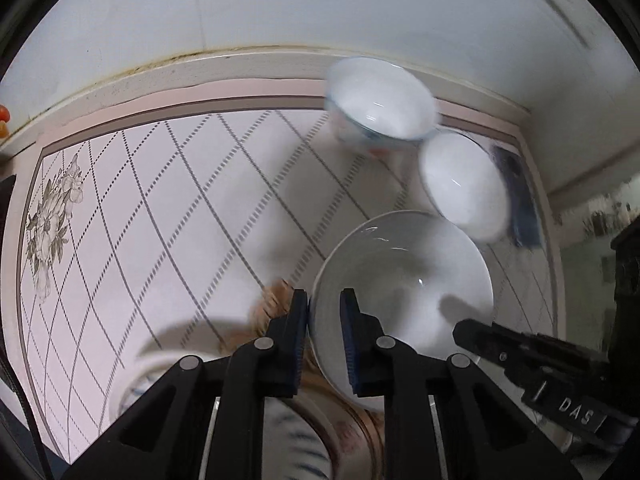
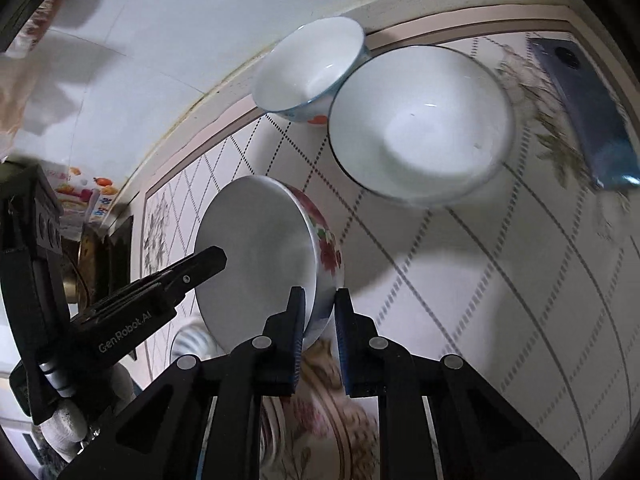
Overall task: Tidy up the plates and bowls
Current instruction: 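Grip the pink-flower bowl rim with both grippers and lift it, then carry the bowl with both grippers over the black-rimmed white bowl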
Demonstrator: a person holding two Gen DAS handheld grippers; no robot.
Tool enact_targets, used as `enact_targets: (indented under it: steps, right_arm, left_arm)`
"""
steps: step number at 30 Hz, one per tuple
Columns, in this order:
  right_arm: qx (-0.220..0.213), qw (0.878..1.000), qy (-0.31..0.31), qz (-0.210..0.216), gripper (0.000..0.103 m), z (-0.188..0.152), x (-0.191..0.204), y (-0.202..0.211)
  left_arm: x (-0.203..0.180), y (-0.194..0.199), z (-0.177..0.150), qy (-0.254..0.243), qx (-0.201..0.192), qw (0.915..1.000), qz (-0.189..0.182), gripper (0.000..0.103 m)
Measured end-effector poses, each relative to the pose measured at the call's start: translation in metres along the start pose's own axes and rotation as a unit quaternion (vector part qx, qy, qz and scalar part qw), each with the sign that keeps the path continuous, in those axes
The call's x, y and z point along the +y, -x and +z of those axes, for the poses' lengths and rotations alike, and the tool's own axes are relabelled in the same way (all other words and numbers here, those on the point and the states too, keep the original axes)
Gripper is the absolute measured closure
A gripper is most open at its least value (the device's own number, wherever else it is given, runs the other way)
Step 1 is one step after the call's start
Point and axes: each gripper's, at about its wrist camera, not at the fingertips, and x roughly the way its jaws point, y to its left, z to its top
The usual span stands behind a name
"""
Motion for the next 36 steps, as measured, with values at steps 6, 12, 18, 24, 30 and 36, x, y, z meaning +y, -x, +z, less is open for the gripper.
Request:
enact_targets:
  steps: [6,12,18,24,30,36]
  right_arm:
    - [-0.013,1.0,-0.012,-0.007,0.087,-0.046,-0.021,0.047]
    - [-0.018,0.999,-0.035,-0.016,0.086,-0.087,-0.054,0.076]
    - [-0.009,0.998,-0.058,-0.022,0.087,-0.111,-0.084,0.074]
    - [0.0,0.997,-0.073,-0.021,0.086,-0.126,-0.096,0.063]
    - [0.005,0.997,-0.081,-0.017,0.086,-0.134,-0.103,0.058]
    - [0.014,0.996,-0.089,-0.012,0.086,-0.131,-0.105,0.054]
  left_arm:
    - [-0.042,0.017,-0.031,-0.045,0.0,0.9989,-0.016,0.089]
    - [-0.065,0.015,-0.056,-0.07,0.013,0.9969,-0.033,0.088]
    - [-0.078,-0.007,-0.073,-0.084,0.034,0.9955,-0.025,0.089]
    - [-0.08,-0.019,-0.08,-0.088,0.047,0.9948,-0.019,0.089]
    - [-0.081,-0.025,-0.085,-0.089,0.057,0.9943,-0.017,0.089]
    - [-0.081,-0.029,-0.086,-0.088,0.065,0.9939,-0.012,0.088]
